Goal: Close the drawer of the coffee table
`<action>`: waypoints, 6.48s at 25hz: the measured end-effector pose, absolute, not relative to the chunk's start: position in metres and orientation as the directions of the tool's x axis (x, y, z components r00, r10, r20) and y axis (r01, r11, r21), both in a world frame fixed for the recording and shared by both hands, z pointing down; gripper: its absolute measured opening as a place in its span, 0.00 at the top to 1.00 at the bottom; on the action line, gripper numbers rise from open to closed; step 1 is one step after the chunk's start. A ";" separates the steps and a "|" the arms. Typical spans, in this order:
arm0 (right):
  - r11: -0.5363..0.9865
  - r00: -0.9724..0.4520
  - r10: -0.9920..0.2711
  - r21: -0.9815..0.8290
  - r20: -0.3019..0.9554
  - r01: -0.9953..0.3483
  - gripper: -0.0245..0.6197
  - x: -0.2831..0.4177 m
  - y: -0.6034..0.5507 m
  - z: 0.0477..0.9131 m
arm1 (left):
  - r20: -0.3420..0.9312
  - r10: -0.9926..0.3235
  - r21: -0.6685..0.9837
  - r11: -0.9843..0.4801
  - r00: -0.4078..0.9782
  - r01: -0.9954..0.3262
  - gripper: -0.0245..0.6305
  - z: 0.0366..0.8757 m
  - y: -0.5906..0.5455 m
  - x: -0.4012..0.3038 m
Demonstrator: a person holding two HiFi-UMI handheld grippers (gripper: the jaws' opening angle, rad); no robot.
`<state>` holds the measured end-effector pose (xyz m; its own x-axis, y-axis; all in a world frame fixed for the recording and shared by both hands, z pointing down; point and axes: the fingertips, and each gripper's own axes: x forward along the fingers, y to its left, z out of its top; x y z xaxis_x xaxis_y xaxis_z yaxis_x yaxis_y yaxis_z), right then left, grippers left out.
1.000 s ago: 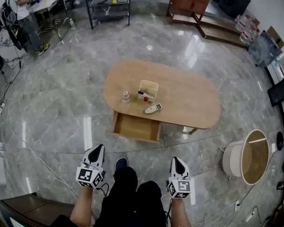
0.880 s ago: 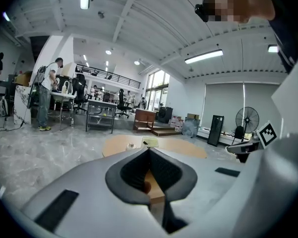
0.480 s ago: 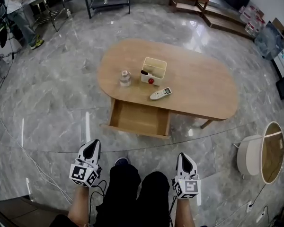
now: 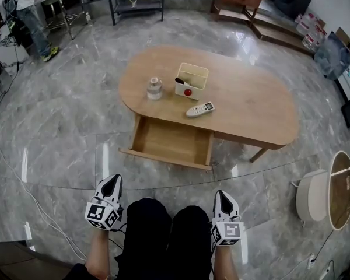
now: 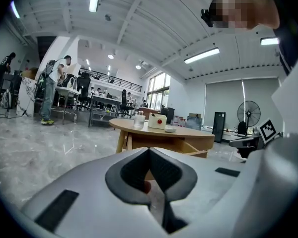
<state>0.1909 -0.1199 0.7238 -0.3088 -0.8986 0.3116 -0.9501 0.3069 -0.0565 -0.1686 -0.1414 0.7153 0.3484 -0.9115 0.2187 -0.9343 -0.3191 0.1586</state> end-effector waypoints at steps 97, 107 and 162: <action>0.217 -0.223 -0.950 -0.053 0.218 -0.975 0.92 0.166 -0.213 0.799 | 0.113 -0.878 0.083 -0.457 0.464 -0.885 0.93 0.782 -0.240 -0.148; 0.220 -0.225 -0.952 -0.046 0.208 -0.974 0.92 0.168 -0.219 0.790 | 0.096 -0.880 0.072 -0.461 0.466 -0.885 0.93 0.772 -0.244 -0.146; 0.241 -0.245 -0.939 -0.044 0.240 -0.969 0.92 0.172 -0.259 0.788 | 0.114 -0.888 0.065 -0.442 0.446 -0.895 0.93 0.770 -0.283 -0.142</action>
